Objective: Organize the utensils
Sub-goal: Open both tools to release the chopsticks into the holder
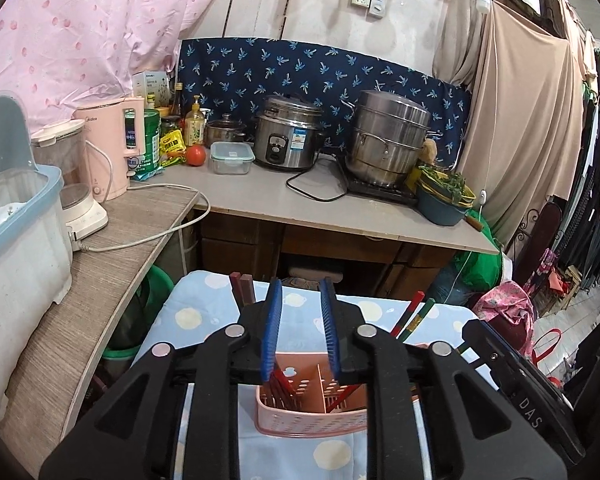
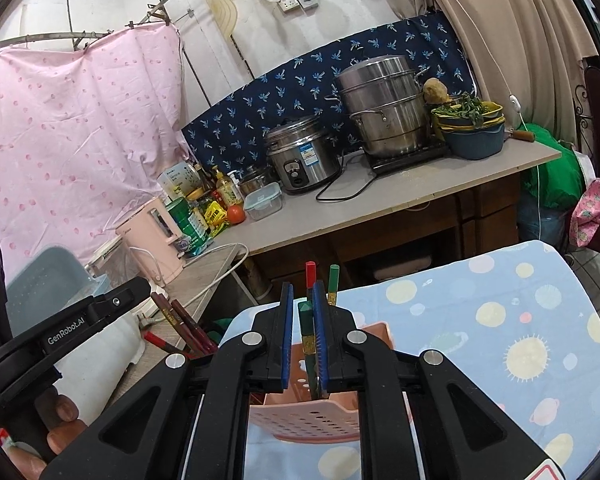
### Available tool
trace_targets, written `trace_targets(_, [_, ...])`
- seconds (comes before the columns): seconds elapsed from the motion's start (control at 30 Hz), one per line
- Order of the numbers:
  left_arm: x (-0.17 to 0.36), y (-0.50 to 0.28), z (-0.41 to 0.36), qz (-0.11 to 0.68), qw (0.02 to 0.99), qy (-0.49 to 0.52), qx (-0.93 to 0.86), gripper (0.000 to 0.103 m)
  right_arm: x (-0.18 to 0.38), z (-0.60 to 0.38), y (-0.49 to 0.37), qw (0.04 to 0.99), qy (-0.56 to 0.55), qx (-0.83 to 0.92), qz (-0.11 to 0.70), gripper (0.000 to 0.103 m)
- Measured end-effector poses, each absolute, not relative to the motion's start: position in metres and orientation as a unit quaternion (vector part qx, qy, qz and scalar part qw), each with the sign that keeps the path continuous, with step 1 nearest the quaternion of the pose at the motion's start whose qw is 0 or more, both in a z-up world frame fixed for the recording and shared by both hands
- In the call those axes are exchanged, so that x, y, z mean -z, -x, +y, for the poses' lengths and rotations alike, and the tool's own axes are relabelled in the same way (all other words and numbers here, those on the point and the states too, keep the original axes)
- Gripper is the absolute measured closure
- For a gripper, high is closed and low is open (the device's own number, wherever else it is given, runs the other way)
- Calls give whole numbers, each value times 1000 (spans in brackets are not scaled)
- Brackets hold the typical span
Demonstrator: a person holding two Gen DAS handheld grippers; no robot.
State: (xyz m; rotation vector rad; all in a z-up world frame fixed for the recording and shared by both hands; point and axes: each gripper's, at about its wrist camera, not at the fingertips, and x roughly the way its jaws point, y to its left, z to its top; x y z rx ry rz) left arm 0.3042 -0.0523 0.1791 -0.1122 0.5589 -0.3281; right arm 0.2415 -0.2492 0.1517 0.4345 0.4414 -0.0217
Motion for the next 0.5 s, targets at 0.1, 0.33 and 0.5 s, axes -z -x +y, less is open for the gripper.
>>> trace_targets(0.1, [-180,-302,-53,273,947,53,160,78,-153,-249,-237,953,-214,10,215,91])
trace_targets(0.33, [-184,-291,-54,272,947,49,164,69,-159,-250,-223,955,-209,9,209,87])
trace_targets(0.5, [-189,-277,-53,270,946,47,172,64,-160,-247,-208,957,-200,10,212,87])
